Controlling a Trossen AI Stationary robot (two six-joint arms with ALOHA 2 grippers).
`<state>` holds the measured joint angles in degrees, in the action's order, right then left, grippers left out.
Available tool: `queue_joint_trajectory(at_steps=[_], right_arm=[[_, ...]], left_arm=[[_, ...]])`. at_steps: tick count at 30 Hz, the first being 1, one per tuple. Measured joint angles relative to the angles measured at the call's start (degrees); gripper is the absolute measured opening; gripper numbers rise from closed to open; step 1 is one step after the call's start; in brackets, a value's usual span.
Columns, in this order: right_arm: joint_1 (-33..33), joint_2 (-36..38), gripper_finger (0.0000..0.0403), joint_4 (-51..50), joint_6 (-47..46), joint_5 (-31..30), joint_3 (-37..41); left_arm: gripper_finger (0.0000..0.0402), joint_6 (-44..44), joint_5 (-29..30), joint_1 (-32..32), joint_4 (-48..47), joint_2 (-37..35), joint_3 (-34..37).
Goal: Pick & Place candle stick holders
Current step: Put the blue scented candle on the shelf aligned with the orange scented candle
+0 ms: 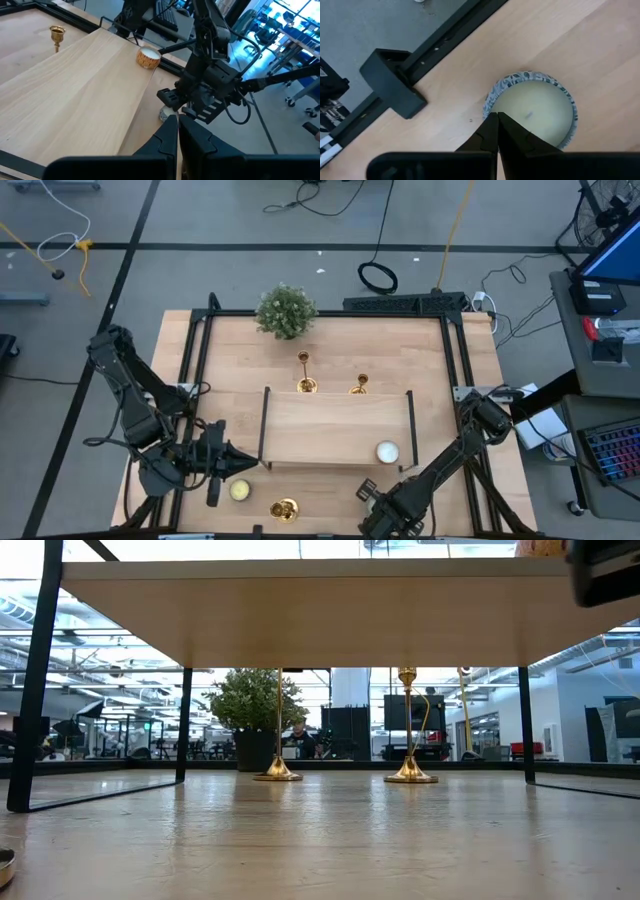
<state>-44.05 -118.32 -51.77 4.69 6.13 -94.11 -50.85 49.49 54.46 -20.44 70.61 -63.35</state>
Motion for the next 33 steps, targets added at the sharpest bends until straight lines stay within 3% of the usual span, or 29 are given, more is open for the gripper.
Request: queue_joint_trajectory(at_steps=[33], right_arm=[[-5.20, 0.45, 0.0000, -5.95, -15.08, -0.69, 0.00]], left_arm=[[0.0019, 1.70, 0.05, 0.00, 1.03, 0.00, 0.00]])
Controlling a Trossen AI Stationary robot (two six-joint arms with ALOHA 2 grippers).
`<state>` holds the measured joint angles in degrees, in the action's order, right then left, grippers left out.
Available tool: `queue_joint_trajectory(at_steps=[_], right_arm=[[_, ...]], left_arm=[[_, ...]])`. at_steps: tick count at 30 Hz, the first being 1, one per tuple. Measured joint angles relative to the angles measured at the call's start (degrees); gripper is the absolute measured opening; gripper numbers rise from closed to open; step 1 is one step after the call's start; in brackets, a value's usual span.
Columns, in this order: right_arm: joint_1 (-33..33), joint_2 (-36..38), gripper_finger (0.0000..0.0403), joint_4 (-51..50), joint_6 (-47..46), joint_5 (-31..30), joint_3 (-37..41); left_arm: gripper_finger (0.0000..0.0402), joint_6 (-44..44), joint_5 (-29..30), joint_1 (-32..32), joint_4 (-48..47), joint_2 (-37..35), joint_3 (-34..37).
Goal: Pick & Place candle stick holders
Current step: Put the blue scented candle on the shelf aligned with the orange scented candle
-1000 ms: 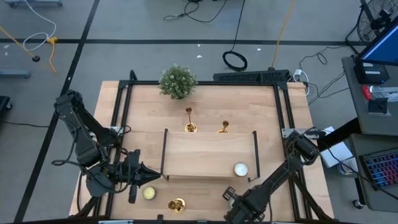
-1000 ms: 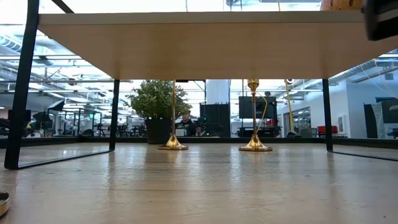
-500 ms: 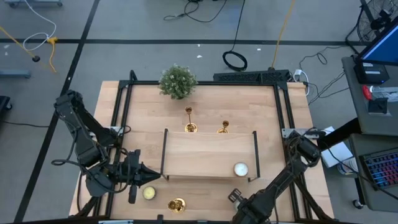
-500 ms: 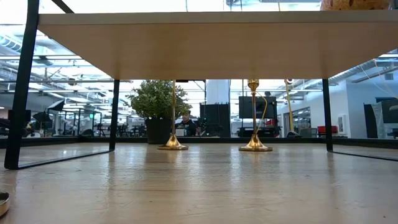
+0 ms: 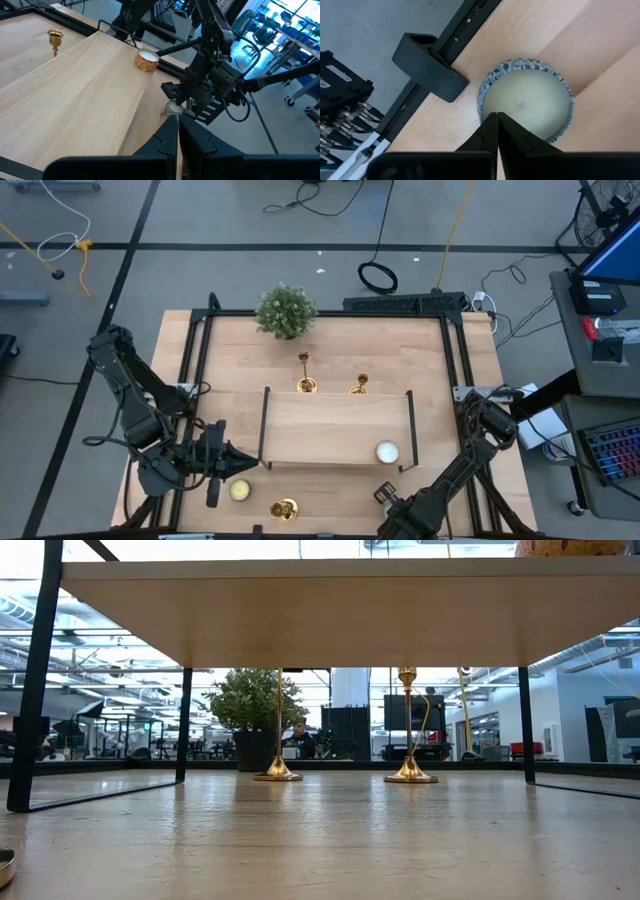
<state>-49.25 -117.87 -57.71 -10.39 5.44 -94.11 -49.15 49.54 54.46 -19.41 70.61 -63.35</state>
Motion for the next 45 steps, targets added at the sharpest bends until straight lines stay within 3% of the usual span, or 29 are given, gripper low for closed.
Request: queue_joint_trajectory(at_steps=[6, 10, 12, 17, 21, 28, 32, 36, 41, 45], right_arm=[[0.31, 4.34, 0.0000, -0.41, -2.97, -10.16, -0.02], [1.75, 7.45, 0.0000, -1.10, -7.20, -11.40, -0.02], [2.48, 8.94, 0.0000, -0.91, -14.12, -11.23, -0.02], [4.12, 12.67, 0.0000, -0.80, -41.77, -9.71, -0.02], [4.20, 15.57, 0.0000, 1.55, -55.70, -9.96, -0.02], [2.37, 17.25, 0.0000, 9.75, -70.57, -9.56, -0.02], [-0.56, 17.17, 0.0000, 12.59, -78.78, -5.73, -0.02], [-4.06, 18.49, 0.0000, 9.37, -83.48, -6.91, -0.02], [-8.47, 19.98, 0.0000, 2.31, -83.70, -12.92, -0.02], [-11.74, 20.07, 0.0000, 0.43, -83.90, -13.25, 1.55]], left_arm=[[0.0019, -0.04, -0.04, 0.02, 0.01, 0.00, 0.00], [0.0019, -0.04, -0.04, 0.01, 0.03, 0.00, 0.00], [0.0019, -0.08, -0.08, 0.02, 0.03, -0.01, 0.00], [0.0019, -0.55, -0.30, 0.02, 0.53, 0.00, 0.00], [0.0019, -0.59, -0.59, 0.02, 1.49, 0.00, 0.00], [0.0019, -1.42, -1.96, 0.02, 3.24, 0.00, 0.00], [0.0019, -4.50, -2.80, 0.00, 3.24, 0.00, 0.00], [0.0019, -7.42, -3.07, -0.03, 3.70, 0.00, 0.00], [0.0019, -5.84, -8.56, -1.78, 8.73, -0.02, -0.02], [0.0019, -4.57, -11.15, -4.10, 11.29, -0.02, -0.02]])
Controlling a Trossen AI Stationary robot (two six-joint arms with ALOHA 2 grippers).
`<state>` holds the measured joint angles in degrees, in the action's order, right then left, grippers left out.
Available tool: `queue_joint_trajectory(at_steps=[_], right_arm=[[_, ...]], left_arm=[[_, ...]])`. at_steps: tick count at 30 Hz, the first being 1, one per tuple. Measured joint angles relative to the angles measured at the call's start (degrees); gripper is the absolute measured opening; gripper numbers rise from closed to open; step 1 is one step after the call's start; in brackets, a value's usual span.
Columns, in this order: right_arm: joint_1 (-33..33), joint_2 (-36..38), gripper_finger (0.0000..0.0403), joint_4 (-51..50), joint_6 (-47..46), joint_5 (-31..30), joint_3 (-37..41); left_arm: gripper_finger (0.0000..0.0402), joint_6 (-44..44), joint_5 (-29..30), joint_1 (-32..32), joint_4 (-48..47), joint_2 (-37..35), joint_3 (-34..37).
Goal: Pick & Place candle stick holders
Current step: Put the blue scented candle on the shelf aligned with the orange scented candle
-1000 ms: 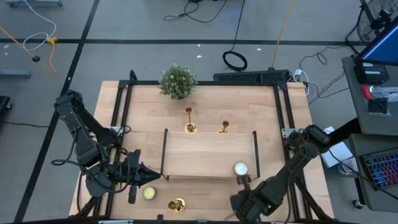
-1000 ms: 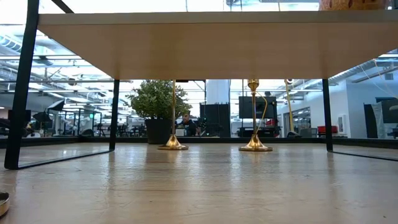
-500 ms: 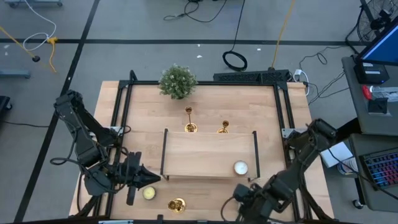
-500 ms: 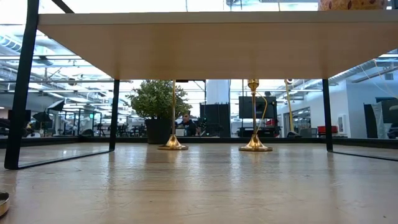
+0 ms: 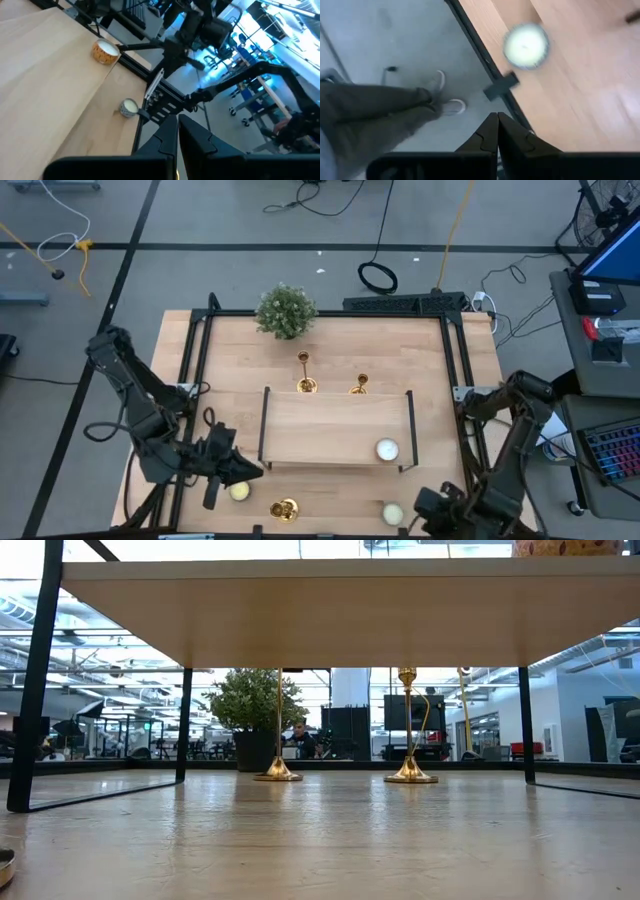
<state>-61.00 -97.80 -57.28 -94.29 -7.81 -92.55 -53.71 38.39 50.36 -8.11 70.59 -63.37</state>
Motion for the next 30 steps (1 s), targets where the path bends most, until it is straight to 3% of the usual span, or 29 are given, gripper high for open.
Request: queue_joint_trajectory(at_steps=[4, 11, 14, 23, 30], right_arm=[[-1.97, -0.15, 0.0000, 4.30, -3.26, 0.35, 6.42], [-0.88, -0.15, 0.0000, 27.70, -6.29, 0.50, 19.95], [0.06, -0.15, 0.0000, 31.13, -11.07, 0.33, 23.27], [2.14, -0.15, 0.0001, 32.42, -21.96, 0.38, 24.28], [4.44, -0.15, 0.0062, 42.59, -14.87, 0.35, 24.28]], left_arm=[[0.0019, 0.25, -2.43, -2.17, 0.01, 0.02, 0.00], [0.0019, 4.45, -3.61, -3.64, 0.55, -0.33, 0.00], [0.0019, 7.26, -4.32, -4.59, 0.75, -1.15, 0.00], [0.0019, 14.02, -13.03, -6.39, 0.91, -2.43, 0.00], [0.0019, 14.25, -12.63, -6.42, 0.43, -2.43, 0.00]])
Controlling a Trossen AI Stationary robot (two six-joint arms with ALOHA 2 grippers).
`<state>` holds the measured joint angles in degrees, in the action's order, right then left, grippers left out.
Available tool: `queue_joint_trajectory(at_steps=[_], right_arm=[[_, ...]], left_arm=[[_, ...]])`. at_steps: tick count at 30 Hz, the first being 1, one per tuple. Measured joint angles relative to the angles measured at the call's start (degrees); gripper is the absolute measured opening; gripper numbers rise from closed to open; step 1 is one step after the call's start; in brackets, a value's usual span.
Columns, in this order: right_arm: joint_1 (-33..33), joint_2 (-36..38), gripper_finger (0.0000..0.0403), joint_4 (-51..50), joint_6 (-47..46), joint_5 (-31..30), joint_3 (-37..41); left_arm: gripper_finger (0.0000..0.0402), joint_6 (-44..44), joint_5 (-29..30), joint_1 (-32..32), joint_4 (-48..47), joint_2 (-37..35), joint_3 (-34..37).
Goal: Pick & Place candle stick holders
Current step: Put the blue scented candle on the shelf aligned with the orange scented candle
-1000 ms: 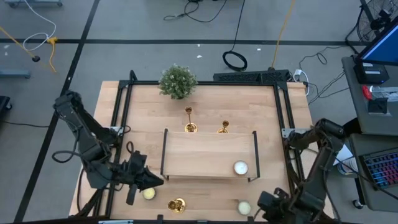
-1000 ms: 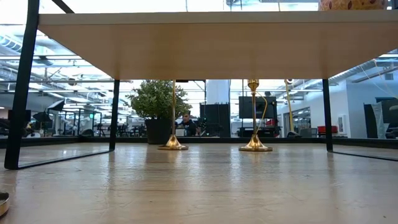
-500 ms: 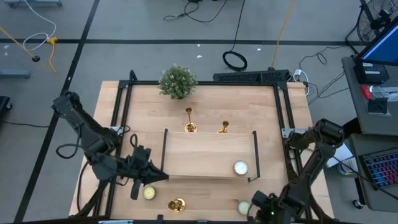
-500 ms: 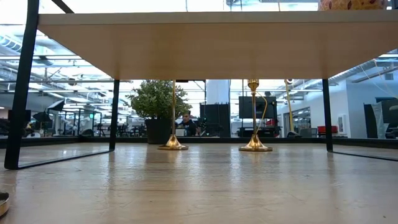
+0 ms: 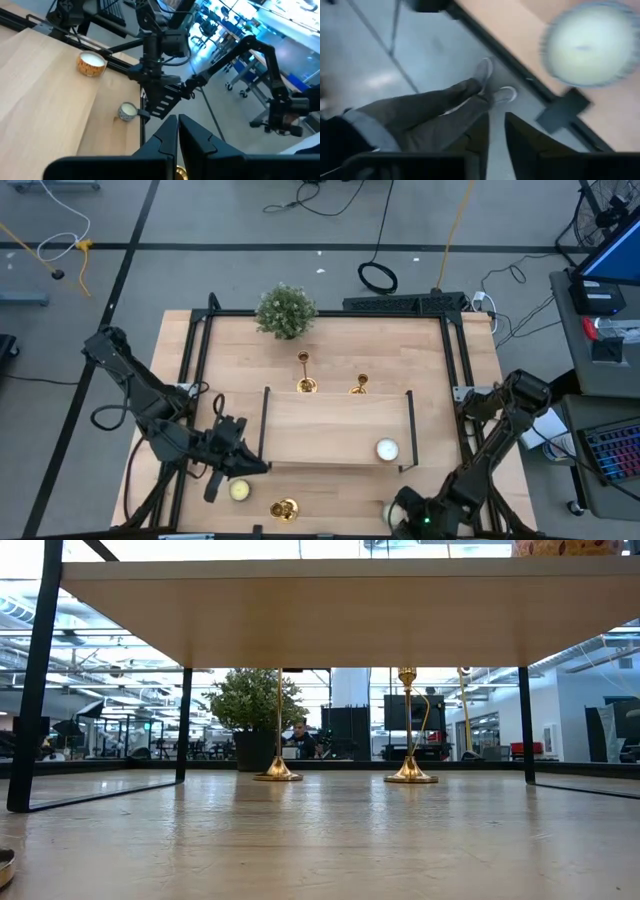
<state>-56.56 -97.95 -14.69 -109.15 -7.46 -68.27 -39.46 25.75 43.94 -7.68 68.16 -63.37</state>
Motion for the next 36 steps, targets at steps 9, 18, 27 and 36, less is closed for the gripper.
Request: queue_joint_trajectory(at_steps=[9, 18, 27, 36], right_arm=[[0.09, 0.00, 0.0184, 3.41, 17.61, 0.15, -1.63], [2.98, -1.11, 0.0171, -22.47, 43.66, 0.04, -14.91], [6.73, -8.34, 0.0165, -27.35, 63.55, 8.58, -24.92], [6.18, -12.09, 0.0226, -32.20, 75.13, 12.72, -26.67]], left_arm=[[0.0019, -1.12, 8.53, 0.00, 0.26, 0.02, 0.00], [0.0019, -2.26, 8.38, -1.58, -0.72, 0.02, 0.00], [0.0019, -3.26, 7.30, -1.75, -2.05, 0.02, 0.00], [0.0019, -4.41, 7.35, -1.44, -4.59, 0.07, 0.00]])
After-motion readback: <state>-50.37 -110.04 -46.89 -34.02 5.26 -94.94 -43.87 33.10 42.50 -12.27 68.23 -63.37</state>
